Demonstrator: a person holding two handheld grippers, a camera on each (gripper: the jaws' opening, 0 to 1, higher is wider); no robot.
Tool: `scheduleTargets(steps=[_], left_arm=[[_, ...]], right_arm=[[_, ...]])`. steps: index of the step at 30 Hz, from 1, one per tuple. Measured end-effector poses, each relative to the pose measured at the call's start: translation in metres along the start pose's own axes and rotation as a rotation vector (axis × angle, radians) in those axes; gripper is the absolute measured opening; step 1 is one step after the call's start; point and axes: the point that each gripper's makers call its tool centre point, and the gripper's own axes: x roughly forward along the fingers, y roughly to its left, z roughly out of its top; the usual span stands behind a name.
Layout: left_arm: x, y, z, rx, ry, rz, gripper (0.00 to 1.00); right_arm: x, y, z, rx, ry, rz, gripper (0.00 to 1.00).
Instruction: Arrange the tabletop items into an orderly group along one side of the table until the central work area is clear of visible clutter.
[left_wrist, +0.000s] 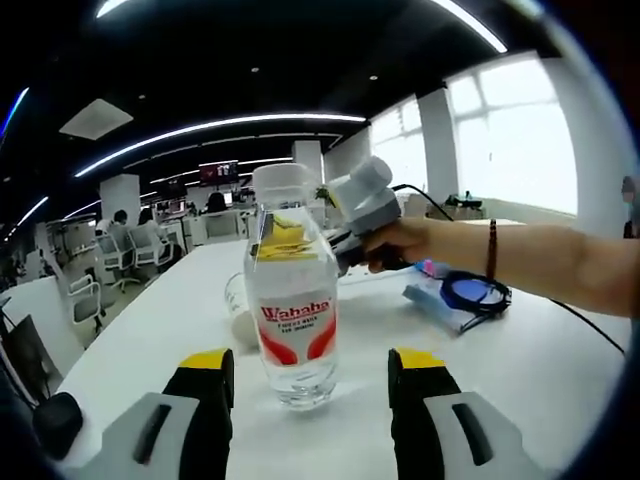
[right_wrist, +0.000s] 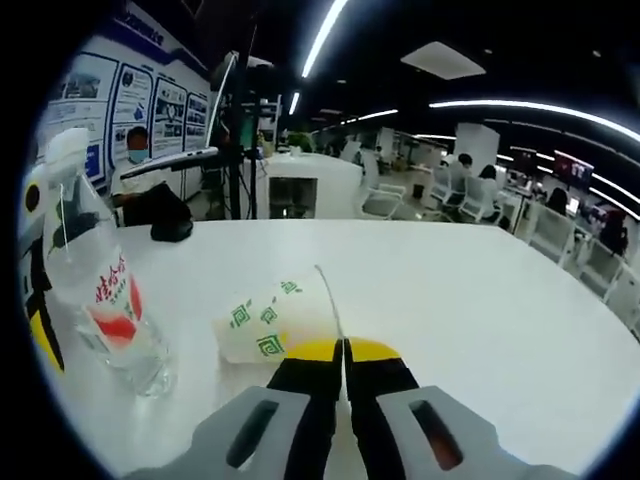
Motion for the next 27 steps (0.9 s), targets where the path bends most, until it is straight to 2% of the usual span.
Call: scheduleTargets(steps=[27], left_arm=[[-0.0007,-0.0006,-0.0019,0.019,0.013,0.005,0.62]], right_arm=[[0.0028,0.0070,-0.0024,0.006,-0.012,0.030,0.00]])
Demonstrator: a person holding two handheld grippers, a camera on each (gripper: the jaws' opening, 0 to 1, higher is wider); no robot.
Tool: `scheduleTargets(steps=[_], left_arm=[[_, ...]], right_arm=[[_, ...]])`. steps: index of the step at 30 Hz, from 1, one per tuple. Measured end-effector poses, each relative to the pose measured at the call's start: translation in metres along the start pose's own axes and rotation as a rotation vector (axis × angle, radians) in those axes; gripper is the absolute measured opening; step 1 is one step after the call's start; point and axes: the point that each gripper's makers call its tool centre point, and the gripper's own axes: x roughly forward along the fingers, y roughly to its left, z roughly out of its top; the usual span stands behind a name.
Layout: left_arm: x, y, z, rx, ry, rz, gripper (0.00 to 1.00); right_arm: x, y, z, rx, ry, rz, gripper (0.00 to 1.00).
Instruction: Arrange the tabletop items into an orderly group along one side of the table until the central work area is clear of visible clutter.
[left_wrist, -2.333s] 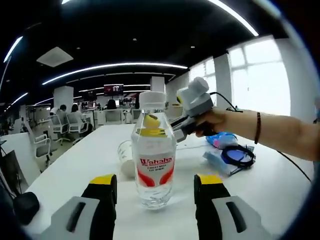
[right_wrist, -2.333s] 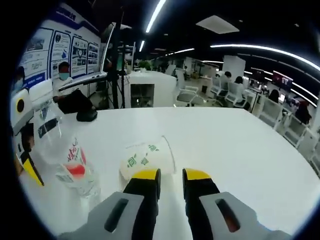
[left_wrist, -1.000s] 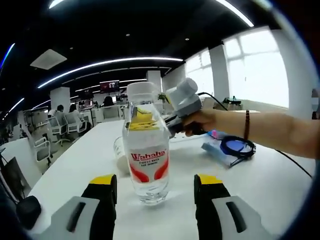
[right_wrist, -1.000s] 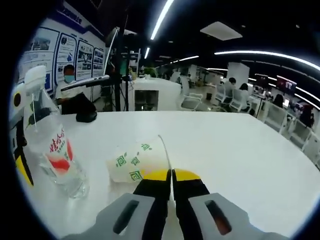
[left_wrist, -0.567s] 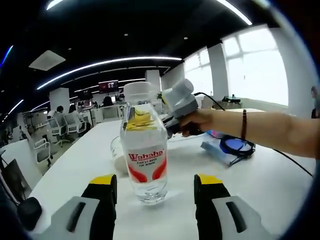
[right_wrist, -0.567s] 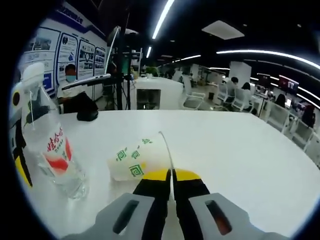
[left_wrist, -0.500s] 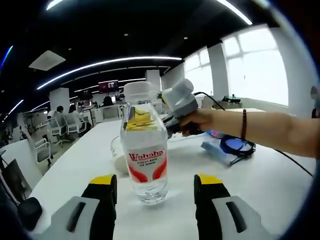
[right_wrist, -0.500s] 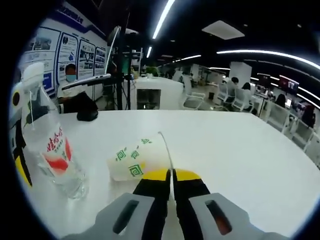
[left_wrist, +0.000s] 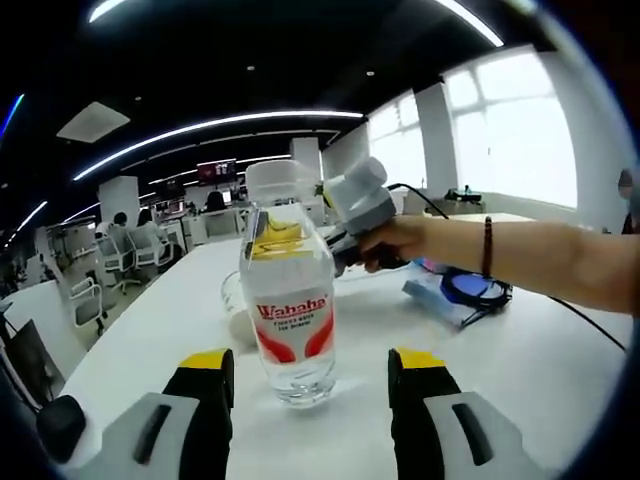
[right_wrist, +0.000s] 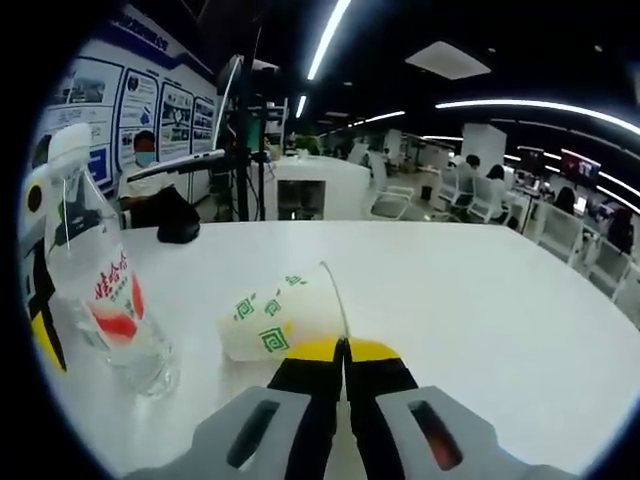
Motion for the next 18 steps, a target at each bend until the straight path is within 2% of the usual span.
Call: scheduleTargets(steps=[10,18], left_arm=[[0.0001,0.0011,-0.0002,0.003,0.005,0.002,0.62],[-0.0006,0.0021,0.0000,0.000,0.003,0.004,0.62]], right_arm=[[-0.0014,-0.0006,-0.0004,0.026,-0.001,0.004,0.00],[-0.0035,-0.0046,-0.0029,0.010,0.008,-0.015,0.00]])
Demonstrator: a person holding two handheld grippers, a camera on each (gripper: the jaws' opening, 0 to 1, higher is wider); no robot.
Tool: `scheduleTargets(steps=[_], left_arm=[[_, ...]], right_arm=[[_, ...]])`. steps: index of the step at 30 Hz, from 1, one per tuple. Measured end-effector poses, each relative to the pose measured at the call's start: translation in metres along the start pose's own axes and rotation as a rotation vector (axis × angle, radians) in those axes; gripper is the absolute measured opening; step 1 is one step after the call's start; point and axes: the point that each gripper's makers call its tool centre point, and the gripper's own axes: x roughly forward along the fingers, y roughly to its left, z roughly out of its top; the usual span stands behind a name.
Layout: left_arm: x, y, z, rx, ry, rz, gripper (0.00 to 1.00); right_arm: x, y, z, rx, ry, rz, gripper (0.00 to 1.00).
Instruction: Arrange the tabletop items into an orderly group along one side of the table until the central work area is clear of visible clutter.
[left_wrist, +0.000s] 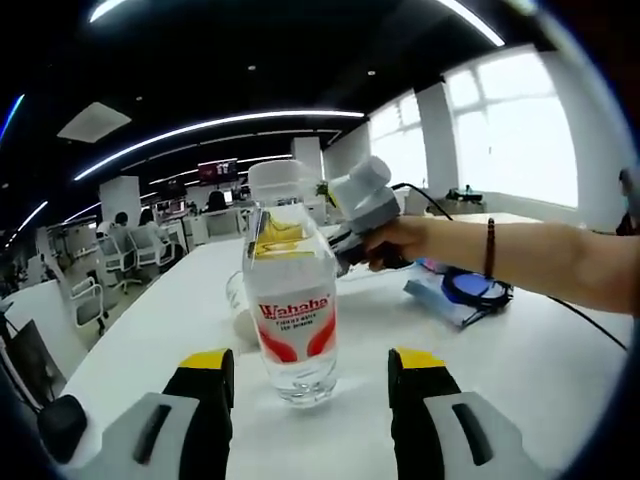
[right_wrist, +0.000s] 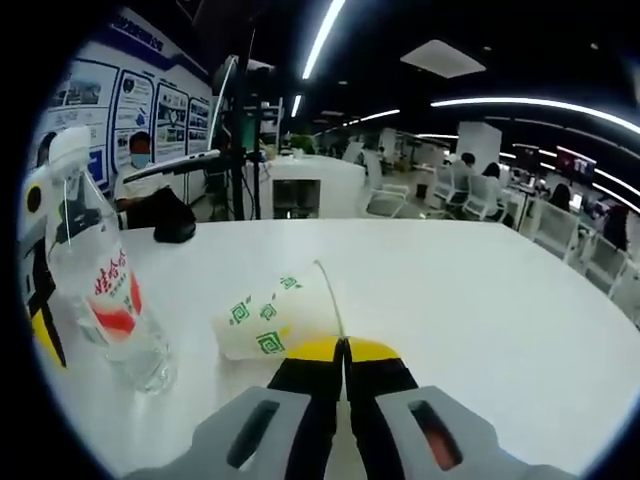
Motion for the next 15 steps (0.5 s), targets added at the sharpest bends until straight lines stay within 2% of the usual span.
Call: scheduleTargets(steps=[1,5,15], left_arm=[[0.000,0.000,0.000,0.000,-0.001,0.000,0.62],[0.000,-0.002,0.001,0.006,-0.001,-0.006,0.62],[0.001,-0.001,0.002,0.009,0.004,-0.007,0.62]], right_arm=[[0.000,-0.001,0.000,-0.002,0.001,-0.003,0.00],[-0.003,-0.004,0.004,0.000,-0.026,-0.008,0.12],[0.003,0.001,0.011,0.010,-0.051,0.027,0.08]])
